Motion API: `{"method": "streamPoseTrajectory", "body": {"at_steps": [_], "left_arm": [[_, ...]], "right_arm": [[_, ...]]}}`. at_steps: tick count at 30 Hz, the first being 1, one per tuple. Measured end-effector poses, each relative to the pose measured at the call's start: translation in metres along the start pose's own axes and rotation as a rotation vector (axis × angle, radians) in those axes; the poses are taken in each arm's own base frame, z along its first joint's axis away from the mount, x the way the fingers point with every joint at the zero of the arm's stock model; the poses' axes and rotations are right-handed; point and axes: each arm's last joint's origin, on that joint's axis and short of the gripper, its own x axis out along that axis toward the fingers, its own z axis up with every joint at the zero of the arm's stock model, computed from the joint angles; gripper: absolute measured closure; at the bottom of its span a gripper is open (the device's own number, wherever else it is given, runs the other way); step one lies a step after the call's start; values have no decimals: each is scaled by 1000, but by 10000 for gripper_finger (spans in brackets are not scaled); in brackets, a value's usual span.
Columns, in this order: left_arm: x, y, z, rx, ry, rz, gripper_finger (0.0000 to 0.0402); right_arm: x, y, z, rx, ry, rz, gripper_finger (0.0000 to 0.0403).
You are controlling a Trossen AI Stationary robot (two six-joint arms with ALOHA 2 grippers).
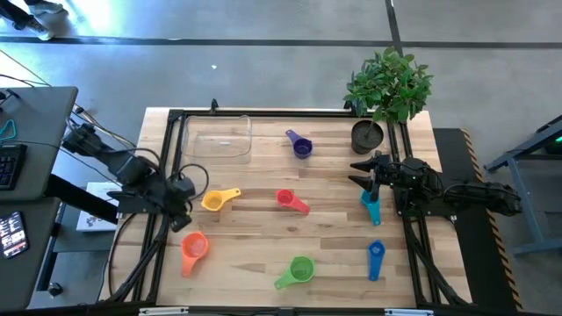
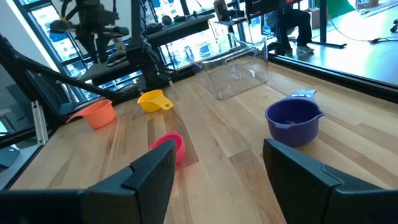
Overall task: Nest measuring cups in basket
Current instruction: Move the orange measuring cup to the bottom center of the table
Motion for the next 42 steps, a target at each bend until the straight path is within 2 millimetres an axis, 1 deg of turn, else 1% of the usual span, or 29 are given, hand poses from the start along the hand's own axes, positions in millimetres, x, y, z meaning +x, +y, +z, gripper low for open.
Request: {"method": "streamPoseTrajectory", "body": {"at_steps": [10, 19, 26, 36, 39, 42], "left_arm": [[19, -16, -7, 66, 70, 92, 339], [34, -28, -12, 106, 144, 128, 339], [39, -31, -14, 145, 157, 149, 339], [39, -31, -14, 130, 150, 155, 338], [40, -31, -14, 138, 157, 155, 329], [42, -32, -14, 152, 161, 158, 307]], "right_arm": [[0, 0, 0, 0, 0, 0, 169], [0, 0, 0, 0, 0, 0, 169], [0, 0, 0, 0, 0, 0, 169], [0, 0, 0, 0, 0, 0, 169], [0, 0, 0, 0, 0, 0, 169], [0, 0, 0, 0, 0, 0, 169]]}}
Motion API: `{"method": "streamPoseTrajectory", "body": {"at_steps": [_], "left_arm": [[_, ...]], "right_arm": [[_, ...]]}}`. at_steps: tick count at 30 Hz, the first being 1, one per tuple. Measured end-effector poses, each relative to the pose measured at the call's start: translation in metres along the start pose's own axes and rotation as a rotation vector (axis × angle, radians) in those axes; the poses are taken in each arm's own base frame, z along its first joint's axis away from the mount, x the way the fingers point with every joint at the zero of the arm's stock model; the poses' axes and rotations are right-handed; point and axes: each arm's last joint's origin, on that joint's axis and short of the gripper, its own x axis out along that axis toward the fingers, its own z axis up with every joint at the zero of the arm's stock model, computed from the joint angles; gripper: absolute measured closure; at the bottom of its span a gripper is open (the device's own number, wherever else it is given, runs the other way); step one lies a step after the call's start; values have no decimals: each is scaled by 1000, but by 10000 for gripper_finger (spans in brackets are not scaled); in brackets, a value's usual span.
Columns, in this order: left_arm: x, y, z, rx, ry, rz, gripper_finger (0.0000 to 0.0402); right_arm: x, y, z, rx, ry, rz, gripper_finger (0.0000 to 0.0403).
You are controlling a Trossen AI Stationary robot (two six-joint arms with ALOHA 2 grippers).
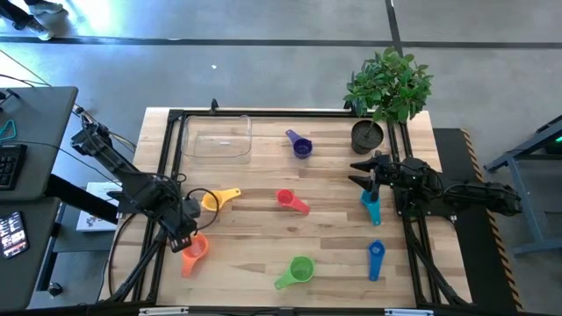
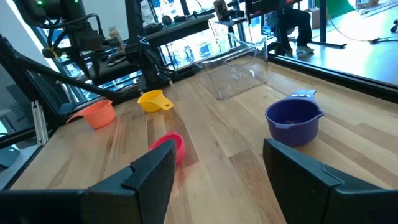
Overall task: Nest measuring cups in basket
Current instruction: Move the orange measuring cup to the bottom center of the table
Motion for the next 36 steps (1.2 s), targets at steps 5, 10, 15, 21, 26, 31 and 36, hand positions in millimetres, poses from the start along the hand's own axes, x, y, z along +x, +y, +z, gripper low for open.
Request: {"method": "streamPoseTrajectory", "body": {"at_steps": [5, 10, 15, 21, 26, 31, 36], "left_arm": [[5, -4, 3, 18, -8, 24, 262], [17, -14, 8, 6, 8, 43, 249], [31, -21, 14, -13, 18, 105, 260], [45, -25, 18, -32, 36, 180, 266], [56, -28, 22, -39, 55, 229, 264], [66, -30, 24, -44, 59, 284, 263], [73, -31, 28, -51, 57, 321, 266]], "right_arm": [[0, 0, 0, 0, 0, 0, 169], [0, 0, 0, 0, 0, 0, 169], [0, 0, 0, 0, 0, 0, 169], [0, 0, 0, 0, 0, 0, 169], [0, 0, 0, 0, 0, 0, 169], [0, 0, 0, 0, 0, 0, 169], [0, 0, 0, 0, 0, 0, 169]]}}
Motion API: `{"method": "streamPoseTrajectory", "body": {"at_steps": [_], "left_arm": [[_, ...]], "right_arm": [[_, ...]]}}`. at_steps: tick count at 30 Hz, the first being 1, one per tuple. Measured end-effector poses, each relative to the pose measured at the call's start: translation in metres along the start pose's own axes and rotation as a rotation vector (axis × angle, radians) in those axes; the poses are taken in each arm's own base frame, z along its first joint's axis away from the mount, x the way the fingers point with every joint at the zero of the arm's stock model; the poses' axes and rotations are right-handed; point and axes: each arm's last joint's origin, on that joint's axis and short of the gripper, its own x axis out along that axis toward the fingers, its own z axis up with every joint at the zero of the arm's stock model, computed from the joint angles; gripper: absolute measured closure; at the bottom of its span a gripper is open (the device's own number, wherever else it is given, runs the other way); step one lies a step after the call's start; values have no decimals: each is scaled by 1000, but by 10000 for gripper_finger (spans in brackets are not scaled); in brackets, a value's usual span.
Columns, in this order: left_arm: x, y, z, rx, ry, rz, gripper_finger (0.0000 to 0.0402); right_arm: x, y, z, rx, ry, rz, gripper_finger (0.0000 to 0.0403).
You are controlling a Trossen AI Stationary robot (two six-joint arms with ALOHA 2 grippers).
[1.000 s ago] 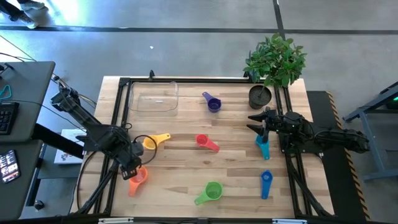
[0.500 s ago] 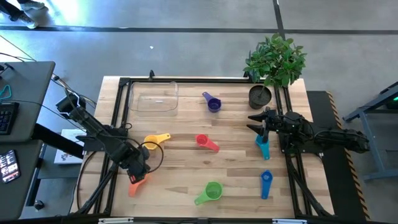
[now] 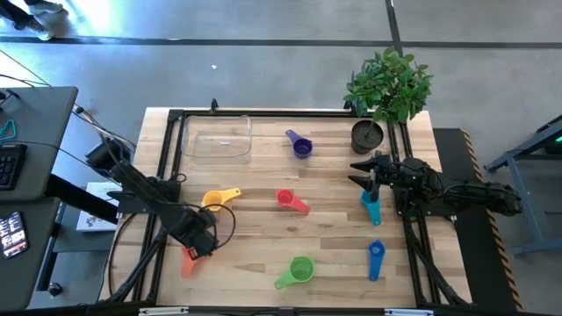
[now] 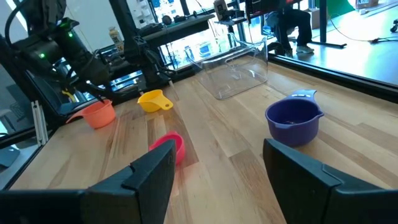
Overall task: Nest measuring cups in basket
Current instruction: Move the orange measuring cup to the bottom center of the table
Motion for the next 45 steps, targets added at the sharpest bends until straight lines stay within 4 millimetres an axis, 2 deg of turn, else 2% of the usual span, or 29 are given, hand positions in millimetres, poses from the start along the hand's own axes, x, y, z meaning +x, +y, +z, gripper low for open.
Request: {"method": "streamPoseTrajectory", "body": {"at_steps": [25, 29, 36, 45], "left_arm": [[15, -9, 6, 17, 19, 61, 273], [15, -9, 6, 17, 19, 61, 297], [15, -9, 6, 17, 14, 58, 387], [13, -10, 6, 36, 13, 40, 396]], "right_arm": [[0, 0, 0, 0, 0, 0, 169], [0, 0, 0, 0, 0, 0, 169], [0, 0, 0, 0, 0, 0, 169], [0, 0, 0, 0, 0, 0, 169]]}}
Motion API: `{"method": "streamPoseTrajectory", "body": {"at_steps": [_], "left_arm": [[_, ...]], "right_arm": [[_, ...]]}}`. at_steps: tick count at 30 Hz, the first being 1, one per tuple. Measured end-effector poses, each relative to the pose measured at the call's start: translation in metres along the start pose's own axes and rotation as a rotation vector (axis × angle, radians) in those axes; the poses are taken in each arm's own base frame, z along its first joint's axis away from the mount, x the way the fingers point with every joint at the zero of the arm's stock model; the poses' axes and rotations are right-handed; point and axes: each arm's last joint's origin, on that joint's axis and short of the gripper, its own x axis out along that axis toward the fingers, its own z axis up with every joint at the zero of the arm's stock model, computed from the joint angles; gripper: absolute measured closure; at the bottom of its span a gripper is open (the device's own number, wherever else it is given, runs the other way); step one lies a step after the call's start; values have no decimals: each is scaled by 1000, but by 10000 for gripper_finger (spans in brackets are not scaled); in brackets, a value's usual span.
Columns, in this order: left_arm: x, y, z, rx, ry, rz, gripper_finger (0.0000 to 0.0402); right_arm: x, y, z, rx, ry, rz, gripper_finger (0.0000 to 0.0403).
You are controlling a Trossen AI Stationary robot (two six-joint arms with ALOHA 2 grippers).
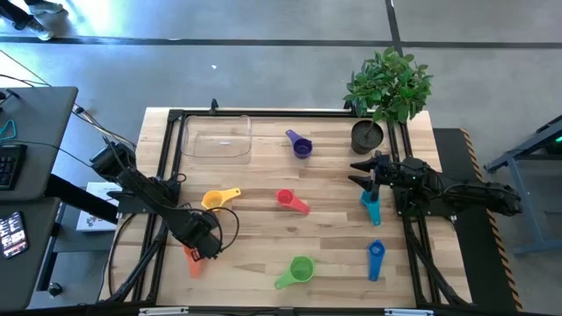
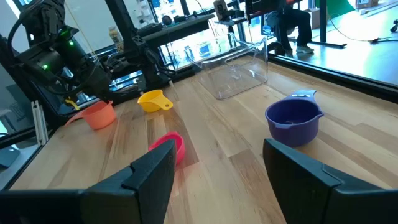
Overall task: Nest measuring cups in basket
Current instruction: Move the orange measuring cup to the bottom center of the table
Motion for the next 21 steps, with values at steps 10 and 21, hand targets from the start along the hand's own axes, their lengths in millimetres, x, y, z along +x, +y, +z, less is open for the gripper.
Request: {"method": "streamPoseTrajectory", "body": {"at_steps": [10, 21], "left_arm": [[-42, -13, 21, 8, -73, -147, 399], [-78, -4, 73, -8, -254, -313, 400]], "right_arm": [[0, 0, 0, 0, 0, 0, 169], [0, 0, 0, 0, 0, 0, 169]]}}
